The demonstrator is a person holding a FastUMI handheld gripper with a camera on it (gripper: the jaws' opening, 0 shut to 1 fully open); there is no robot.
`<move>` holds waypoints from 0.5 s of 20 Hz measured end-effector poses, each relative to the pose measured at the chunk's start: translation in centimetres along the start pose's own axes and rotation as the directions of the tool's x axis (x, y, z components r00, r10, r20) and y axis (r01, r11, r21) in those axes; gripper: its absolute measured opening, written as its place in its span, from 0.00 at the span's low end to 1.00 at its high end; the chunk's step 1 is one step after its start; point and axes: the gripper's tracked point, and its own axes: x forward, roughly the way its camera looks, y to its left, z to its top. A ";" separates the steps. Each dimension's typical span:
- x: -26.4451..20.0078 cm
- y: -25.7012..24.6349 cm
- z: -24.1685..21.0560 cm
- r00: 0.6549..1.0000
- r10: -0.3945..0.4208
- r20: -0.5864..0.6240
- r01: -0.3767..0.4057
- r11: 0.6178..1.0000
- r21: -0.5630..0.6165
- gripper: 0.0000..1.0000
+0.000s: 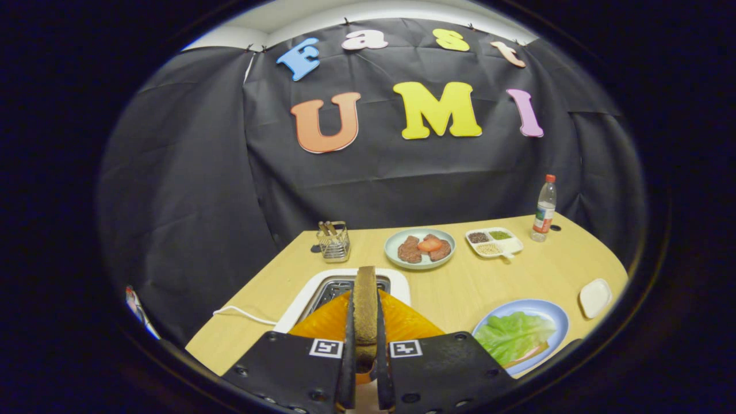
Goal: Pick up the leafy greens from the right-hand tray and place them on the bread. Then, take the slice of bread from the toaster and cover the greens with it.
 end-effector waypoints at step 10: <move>-5.4 -0.3 7.7 0.981 0.085 0.172 -0.092 0.995 0.032 0.02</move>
